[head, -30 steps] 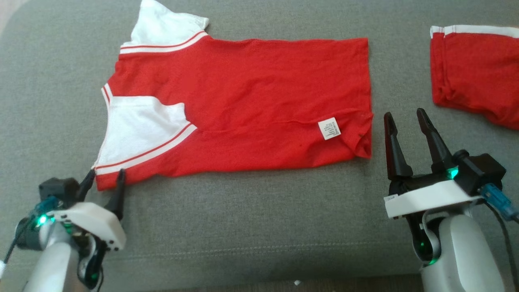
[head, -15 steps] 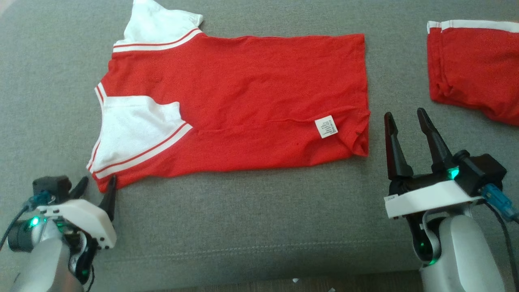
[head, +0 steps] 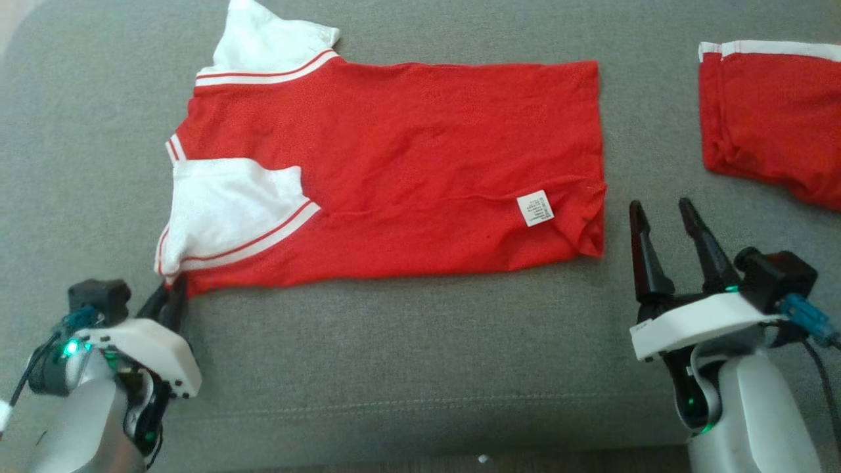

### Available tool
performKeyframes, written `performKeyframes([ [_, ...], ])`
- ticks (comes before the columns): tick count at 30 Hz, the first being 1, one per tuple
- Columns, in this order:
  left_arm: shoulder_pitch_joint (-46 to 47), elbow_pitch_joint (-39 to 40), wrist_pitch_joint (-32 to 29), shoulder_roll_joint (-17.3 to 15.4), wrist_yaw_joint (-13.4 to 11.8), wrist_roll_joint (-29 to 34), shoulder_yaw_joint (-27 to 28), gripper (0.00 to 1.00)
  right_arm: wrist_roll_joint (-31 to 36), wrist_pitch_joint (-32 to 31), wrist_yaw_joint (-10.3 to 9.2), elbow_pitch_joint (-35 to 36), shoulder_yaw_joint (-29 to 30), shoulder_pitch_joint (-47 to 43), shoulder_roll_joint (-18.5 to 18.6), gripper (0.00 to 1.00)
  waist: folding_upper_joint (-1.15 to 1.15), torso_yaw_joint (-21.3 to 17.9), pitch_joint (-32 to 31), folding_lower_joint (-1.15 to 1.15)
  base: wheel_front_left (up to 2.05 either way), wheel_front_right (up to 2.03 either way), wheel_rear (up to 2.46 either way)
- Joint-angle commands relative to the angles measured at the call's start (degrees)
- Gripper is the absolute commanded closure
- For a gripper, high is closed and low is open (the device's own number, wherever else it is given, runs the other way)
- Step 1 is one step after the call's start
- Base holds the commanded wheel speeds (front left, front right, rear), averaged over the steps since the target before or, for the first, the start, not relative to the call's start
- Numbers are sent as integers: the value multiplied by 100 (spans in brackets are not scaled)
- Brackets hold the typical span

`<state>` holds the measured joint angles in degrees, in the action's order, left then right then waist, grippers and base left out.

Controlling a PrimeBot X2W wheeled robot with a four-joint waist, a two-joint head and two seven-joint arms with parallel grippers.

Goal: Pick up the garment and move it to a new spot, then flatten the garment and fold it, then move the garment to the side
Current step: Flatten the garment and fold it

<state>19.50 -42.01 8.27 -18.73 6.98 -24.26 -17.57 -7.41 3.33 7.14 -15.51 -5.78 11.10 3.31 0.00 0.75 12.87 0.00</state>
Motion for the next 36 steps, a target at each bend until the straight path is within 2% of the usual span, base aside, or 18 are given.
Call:
performKeyframes([
  [1,156,203,269,-202,-98,42,260,100,-110,-41,35,62,-137,111,-43,0,0,52,-20,0,0,0,0],
  [6,105,700,597,-172,-303,176,336,100,-393,-118,35,-377,-267,241,-43,0,0,190,-36,0,0,0,0],
  [10,38,1002,646,-138,-327,279,308,100,-398,-96,35,-670,-444,371,-43,0,0,273,-35,0,0,0,0],
  [14,-57,1283,662,-78,-335,376,236,100,-162,-53,35,-1089,-545,544,-43,0,0,349,-35,0,0,0,0],
  [19,-119,1480,667,-35,-362,432,175,100,441,-9,35,-1601,-316,721,-43,0,0,408,-14,0,0,0,0],
  [25,-146,1569,669,-45,-384,429,158,100,642,-2,35,-1987,-80,801,-43,0,0,416,14,0,0,0,0],
  [32,-144,1571,666,-49,-396,394,126,100,382,87,35,-2317,106,953,-43,0,0,415,58,0,0,0,0],
  [36,-122,1561,660,-42,-400,373,101,100,29,128,35,-2531,3,1076,-43,0,0,421,88,0,0,0,0],
])
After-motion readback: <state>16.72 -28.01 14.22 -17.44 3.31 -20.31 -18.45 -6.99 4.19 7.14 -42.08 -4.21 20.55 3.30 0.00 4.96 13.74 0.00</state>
